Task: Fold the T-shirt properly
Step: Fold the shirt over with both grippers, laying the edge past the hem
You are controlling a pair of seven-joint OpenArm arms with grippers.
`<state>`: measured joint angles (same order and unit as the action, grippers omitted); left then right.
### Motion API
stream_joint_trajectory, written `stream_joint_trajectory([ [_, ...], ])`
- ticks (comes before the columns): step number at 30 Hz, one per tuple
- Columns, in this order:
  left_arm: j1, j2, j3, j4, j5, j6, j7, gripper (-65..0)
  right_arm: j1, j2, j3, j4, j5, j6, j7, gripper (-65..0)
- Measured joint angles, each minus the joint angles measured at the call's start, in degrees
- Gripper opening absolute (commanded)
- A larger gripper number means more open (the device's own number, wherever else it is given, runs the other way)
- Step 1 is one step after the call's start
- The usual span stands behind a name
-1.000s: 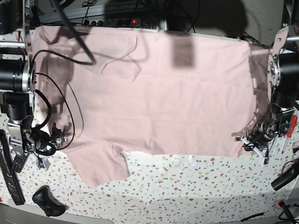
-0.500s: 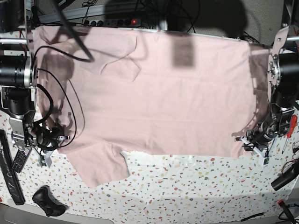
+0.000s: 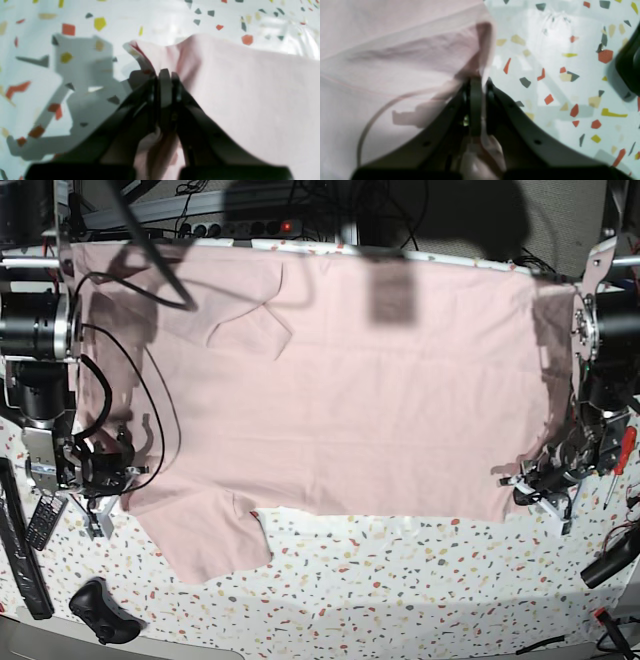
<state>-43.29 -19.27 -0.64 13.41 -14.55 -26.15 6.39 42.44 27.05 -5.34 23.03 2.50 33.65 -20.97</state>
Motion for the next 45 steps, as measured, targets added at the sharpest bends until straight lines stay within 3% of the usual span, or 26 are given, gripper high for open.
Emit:
stream_joint_trajectory([
  [2, 0.1, -0.5, 0.0, 2.5, 0.0, 0.0, 1.0, -65.0, -0.2, 0.3, 0.0, 2.1, 0.9, 2.0, -0.4, -65.0],
  [11, 6.4, -1.7, 0.0, 18.6, -4.1, 0.0, 3.4, -65.0, -0.2, 0.7, 0.0, 10.7, 3.5, 2.4, -5.7, -65.0],
  [16, 12.3, -3.2, 0.0, 27.6, -4.1, 4.5, 4.2, -65.0, -3.8, 0.7, 0.0, 14.8, 3.5, 2.4, -6.4, -65.0],
  [20, 17.0, -3.1, -5.1, 33.6, -5.2, 4.5, 5.1, -65.0, -9.6, 0.5, 0.3, 21.3, 3.4, 2.4, -6.6, -65.0],
  [23, 19.2, -3.1, -9.0, 36.8, -7.0, 4.3, 8.8, -65.0, -14.5, 0.4, 3.4, 27.5, 5.4, 2.4, -7.6, -65.0],
  [33, 22.5, -3.5, -11.0, 38.2, -10.7, 0.5, 15.0, -65.0, -27.5, 0.0, 21.6, 44.2, 7.8, 2.7, -9.8, -65.0],
  [40, 22.3, -3.9, -11.0, 38.5, -14.9, -3.0, 18.3, -65.0, -35.9, -0.1, 26.5, 53.6, 10.8, 4.0, -10.6, -65.0],
  [45, 25.6, -6.1, -11.4, 43.5, -20.3, -4.9, 19.3, -65.0, -41.2, -0.1, 28.9, 59.1, 11.0, 3.9, -10.6, -65.0],
])
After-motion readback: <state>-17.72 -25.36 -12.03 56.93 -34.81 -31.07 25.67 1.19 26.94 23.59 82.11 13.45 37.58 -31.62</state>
